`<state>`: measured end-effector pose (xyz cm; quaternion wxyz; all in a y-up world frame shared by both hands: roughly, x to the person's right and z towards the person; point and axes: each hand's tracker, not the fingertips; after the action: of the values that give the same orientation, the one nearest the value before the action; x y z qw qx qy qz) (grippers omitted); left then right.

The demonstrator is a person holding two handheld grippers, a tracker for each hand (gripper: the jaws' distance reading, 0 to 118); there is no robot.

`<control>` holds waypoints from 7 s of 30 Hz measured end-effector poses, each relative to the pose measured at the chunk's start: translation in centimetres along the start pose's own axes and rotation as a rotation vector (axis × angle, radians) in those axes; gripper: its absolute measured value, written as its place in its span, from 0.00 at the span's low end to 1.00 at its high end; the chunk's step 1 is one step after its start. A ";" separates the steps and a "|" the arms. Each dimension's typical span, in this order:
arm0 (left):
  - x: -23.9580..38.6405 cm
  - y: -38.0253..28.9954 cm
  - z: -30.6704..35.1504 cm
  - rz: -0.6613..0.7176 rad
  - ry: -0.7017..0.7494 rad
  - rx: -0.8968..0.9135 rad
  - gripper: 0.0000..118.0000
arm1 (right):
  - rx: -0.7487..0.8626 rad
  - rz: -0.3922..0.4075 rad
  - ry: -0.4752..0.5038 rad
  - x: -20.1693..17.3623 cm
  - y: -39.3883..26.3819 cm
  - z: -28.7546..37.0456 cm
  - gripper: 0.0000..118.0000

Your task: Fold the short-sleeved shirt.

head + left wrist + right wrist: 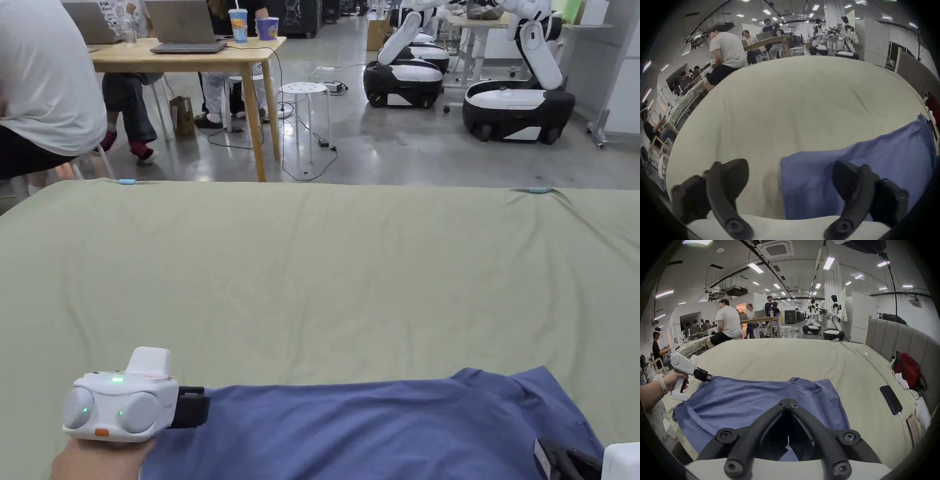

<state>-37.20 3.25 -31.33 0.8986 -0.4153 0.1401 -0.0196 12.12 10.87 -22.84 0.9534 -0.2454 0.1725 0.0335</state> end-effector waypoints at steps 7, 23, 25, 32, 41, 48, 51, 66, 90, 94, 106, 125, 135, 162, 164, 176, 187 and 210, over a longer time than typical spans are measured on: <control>0.2 0.6 -0.8 0.042 -0.105 -0.060 0.62 | -0.121 -0.045 -0.149 5.8 0.7 -4.4 0.00; 1.7 0.3 8.6 -0.013 -0.131 0.097 0.01 | -0.405 -0.155 -0.133 13.2 -0.1 -18.8 0.78; 1.9 0.1 8.9 -0.013 -0.128 0.092 0.01 | -0.403 -0.155 -0.121 13.0 0.2 -18.6 0.40; 2.0 -0.8 10.3 -0.008 -0.129 0.095 0.01 | -0.378 -0.006 -0.110 10.2 1.3 -15.0 0.04; -0.6 -3.3 20.0 0.030 -0.184 0.216 0.01 | -0.111 0.015 -0.075 9.2 4.9 0.9 0.04; -3.4 -11.5 25.5 0.099 -0.247 0.208 0.01 | -0.081 -0.007 -0.091 9.2 -0.5 11.1 0.04; -3.9 -16.1 25.4 0.133 -0.246 0.133 0.01 | -0.160 -0.005 -0.117 8.9 -5.0 12.2 0.04; 1.6 -17.6 28.9 0.029 -0.104 0.329 0.88 | -0.037 -0.032 -0.126 4.5 -4.9 14.4 0.74; 2.6 -20.0 26.7 0.188 -0.133 0.398 0.29 | 0.241 0.121 -0.085 -10.8 -4.2 13.8 0.00; -3.3 -23.1 24.3 0.393 -0.161 0.317 0.88 | 0.227 0.110 -0.076 -12.4 -4.5 13.3 0.00; -8.3 -25.2 16.9 0.942 -0.667 0.159 1.00 | 0.197 0.125 -0.046 -15.6 -4.9 12.0 0.00; -9.7 -22.7 18.6 0.604 -0.256 0.287 0.10 | 0.175 0.126 -0.042 -13.7 -4.9 11.9 0.00; 8.6 -18.8 24.7 -0.168 -0.139 0.403 0.10 | 0.127 0.117 -0.011 -11.4 -5.3 11.5 0.00; 10.0 -18.6 21.3 0.253 -0.495 0.118 0.00 | 0.083 0.059 0.044 -7.9 -7.1 11.8 0.00; 10.9 -18.9 20.7 0.260 -0.497 0.115 0.00 | 0.084 0.058 0.039 -7.9 -7.1 12.0 0.00; 17.7 -19.2 20.6 0.100 -0.583 0.098 0.00 | 0.074 0.070 0.011 -8.1 -7.1 12.5 0.00; 4.6 -21.2 24.6 0.378 -0.499 0.245 0.12 | 0.094 0.086 0.042 -11.1 -6.7 12.7 0.00; 2.8 -23.8 16.6 1.037 -0.746 0.129 0.12 | 0.071 0.100 0.015 -10.6 -6.9 13.0 0.00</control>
<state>-28.12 -0.42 -3.85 0.8031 -0.2175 -0.0007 0.5547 7.23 11.25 -5.33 0.9573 -0.2026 0.1928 0.0730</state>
